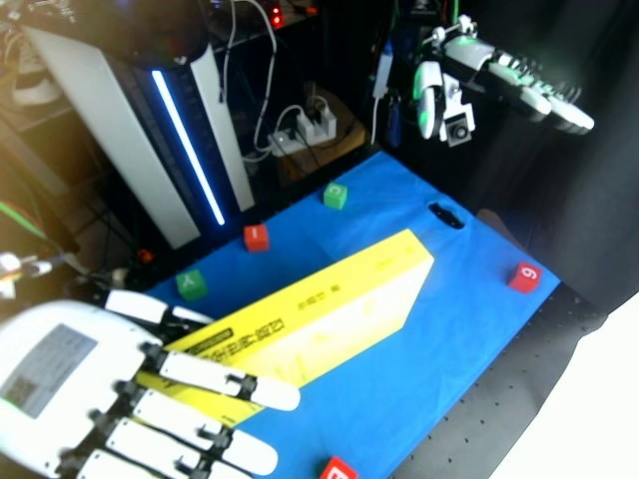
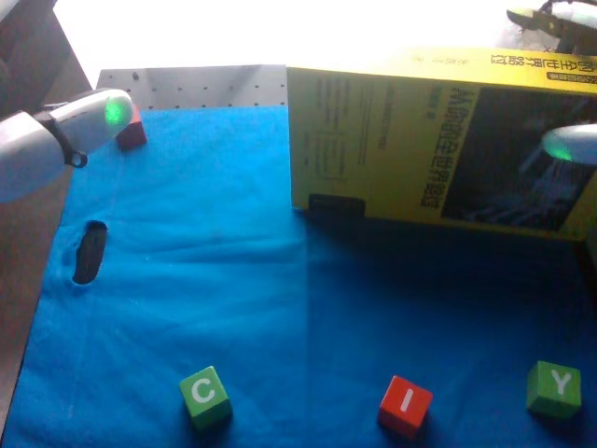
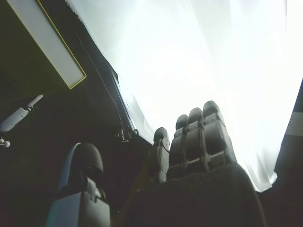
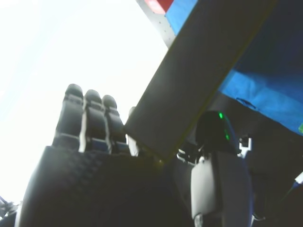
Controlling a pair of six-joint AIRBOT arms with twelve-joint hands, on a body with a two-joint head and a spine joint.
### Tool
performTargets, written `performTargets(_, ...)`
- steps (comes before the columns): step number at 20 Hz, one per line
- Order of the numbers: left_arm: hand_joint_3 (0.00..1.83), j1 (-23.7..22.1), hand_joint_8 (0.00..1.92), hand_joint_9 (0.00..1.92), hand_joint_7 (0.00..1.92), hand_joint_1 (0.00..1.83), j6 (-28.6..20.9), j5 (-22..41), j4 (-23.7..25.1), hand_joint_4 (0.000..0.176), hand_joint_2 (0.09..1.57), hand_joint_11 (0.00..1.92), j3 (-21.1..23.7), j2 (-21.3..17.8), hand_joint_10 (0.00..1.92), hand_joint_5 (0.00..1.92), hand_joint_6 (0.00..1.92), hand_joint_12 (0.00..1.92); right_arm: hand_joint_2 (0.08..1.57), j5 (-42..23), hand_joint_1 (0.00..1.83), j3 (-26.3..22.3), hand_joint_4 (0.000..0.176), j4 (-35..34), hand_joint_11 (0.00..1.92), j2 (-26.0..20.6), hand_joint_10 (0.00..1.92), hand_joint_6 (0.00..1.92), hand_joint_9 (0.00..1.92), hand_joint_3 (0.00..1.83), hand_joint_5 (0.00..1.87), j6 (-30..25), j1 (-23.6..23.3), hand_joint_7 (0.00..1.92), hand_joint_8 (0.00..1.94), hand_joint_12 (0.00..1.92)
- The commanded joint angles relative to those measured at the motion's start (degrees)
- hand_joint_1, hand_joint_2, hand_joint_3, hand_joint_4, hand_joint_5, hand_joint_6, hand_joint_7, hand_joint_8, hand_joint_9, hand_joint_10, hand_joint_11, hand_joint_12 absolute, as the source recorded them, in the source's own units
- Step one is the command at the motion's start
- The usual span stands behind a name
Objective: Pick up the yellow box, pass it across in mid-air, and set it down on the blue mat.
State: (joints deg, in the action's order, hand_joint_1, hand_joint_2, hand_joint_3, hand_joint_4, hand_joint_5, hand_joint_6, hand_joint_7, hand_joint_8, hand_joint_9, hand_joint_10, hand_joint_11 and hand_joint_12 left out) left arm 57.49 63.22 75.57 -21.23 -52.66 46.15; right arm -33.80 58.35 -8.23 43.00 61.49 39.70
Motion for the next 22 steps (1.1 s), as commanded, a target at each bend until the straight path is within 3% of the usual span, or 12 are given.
performTargets(1,0.00,0.0,0.00,0.00,0.00,0.35,-0.1,7.3,0.3,0.151,1.19,0.00,0.2,-0.2,0.00,0.00,0.00,0.00,1.09,-7.6,0.43,0.1,0.141,0.2,0.00,-0.1,0.00,0.00,0.00,0.00,0.00,-0.1,-1.2,0.00,0.00,0.00)
performTargets(3,0.01,0.4,0.00,0.00,0.00,0.34,-0.1,7.5,0.1,0.148,1.21,0.00,0.2,-0.2,0.00,0.00,0.00,0.00,1.06,-8.5,0.41,-0.2,0.140,0.8,0.00,-0.4,0.00,0.00,0.00,0.00,0.00,-0.1,-1.7,0.00,0.00,0.00)
performTargets(5,0.01,0.6,0.00,0.00,0.00,0.35,-0.1,7.8,0.1,0.157,1.22,0.00,0.3,-0.2,0.00,0.00,0.00,0.00,1.01,-10.8,0.35,-1.4,0.165,1.3,0.01,-1.6,0.00,0.00,0.00,0.00,0.00,-0.1,-1.8,0.00,0.00,0.02)
performTargets(7,0.01,0.8,0.00,0.00,0.00,0.35,-0.1,8.3,0.1,0.152,1.22,0.00,0.5,-0.3,0.00,0.00,0.00,0.00,1.05,-13.7,0.33,-3.1,0.176,1.7,0.00,-3.0,0.00,0.00,0.00,0.00,0.00,-0.1,-1.8,0.00,0.00,0.64)
performTargets(9,0.00,1.2,0.00,0.00,0.00,0.33,-0.1,8.9,0.1,0.157,1.19,0.00,0.7,-0.5,0.00,0.00,0.00,0.00,1.10,-16.3,0.39,-5.0,0.176,2.4,0.00,-4.6,0.00,0.00,0.00,0.00,0.00,-0.1,-1.7,0.00,0.00,0.07)
performTargets(10,0.00,1.7,0.00,0.00,0.00,0.33,-0.1,9.6,0.0,0.154,1.18,0.00,0.9,-0.7,0.00,0.00,0.00,0.00,1.11,-16.9,0.37,-5.9,0.176,3.0,0.00,-5.4,0.00,0.00,0.00,0.00,0.00,-0.1,-1.6,0.00,0.00,0.01)
performTargets(13,0.00,3.6,0.00,0.00,0.00,0.35,-0.1,11.3,-1.3,0.144,1.18,0.00,1.5,-1.3,0.00,0.00,0.00,0.00,1.12,-17.0,0.43,-6.4,0.176,3.4,0.00,-5.8,0.00,0.00,0.00,0.00,0.00,-0.1,-1.5,0.00,0.00,0.00)
performTargets(14,0.00,3.9,0.00,0.00,0.00,0.35,-0.2,11.7,-1.5,0.154,1.18,0.00,1.6,-1.4,0.00,0.00,0.00,0.00,1.13,-17.0,0.44,-6.4,0.176,3.4,0.00,-6.0,0.00,0.00,0.00,0.01,0.00,-0.1,-1.5,0.00,0.00,0.00)
performTargets(17,0.00,4.8,0.00,0.00,0.00,0.37,-0.2,13.2,-1.6,0.133,1.20,0.00,2.1,-1.9,0.00,0.00,0.00,0.00,1.13,-19.5,0.42,-8.1,0.171,3.6,0.00,-8.3,0.00,0.00,0.00,0.01,0.00,-0.1,-0.5,0.00,0.00,0.00)
performTargets(19,0.00,5.2,0.00,0.00,0.00,0.33,-0.1,14.5,-1.5,0.175,1.18,0.00,2.5,-2.3,0.00,0.00,0.00,0.00,1.14,-26.6,0.28,-10.6,0.171,3.1,0.05,-11.3,0.00,0.00,0.00,0.01,0.00,-0.1,3.1,0.00,0.00,0.03)
performTargets(20,0.00,5.3,0.00,0.00,0.00,0.33,-0.1,14.8,-1.5,0.174,1.18,0.00,2.6,-2.4,0.00,0.00,0.00,0.00,1.14,-28.0,0.27,-11.2,0.149,2.9,0.07,-11.9,0.00,0.00,0.00,0.01,0.00,-0.1,4.1,0.00,0.00,0.04)
performTargets(22,0.00,5.8,0.00,0.00,0.00,0.34,-0.1,15.5,-1.6,0.157,1.18,0.00,2.9,-2.6,0.00,0.00,0.00,0.00,1.14,-31.5,0.30,-12.5,0.150,2.6,0.05,-13.4,0.01,0.00,0.02,0.00,0.00,0.0,6.5,0.00,0.00,0.03)
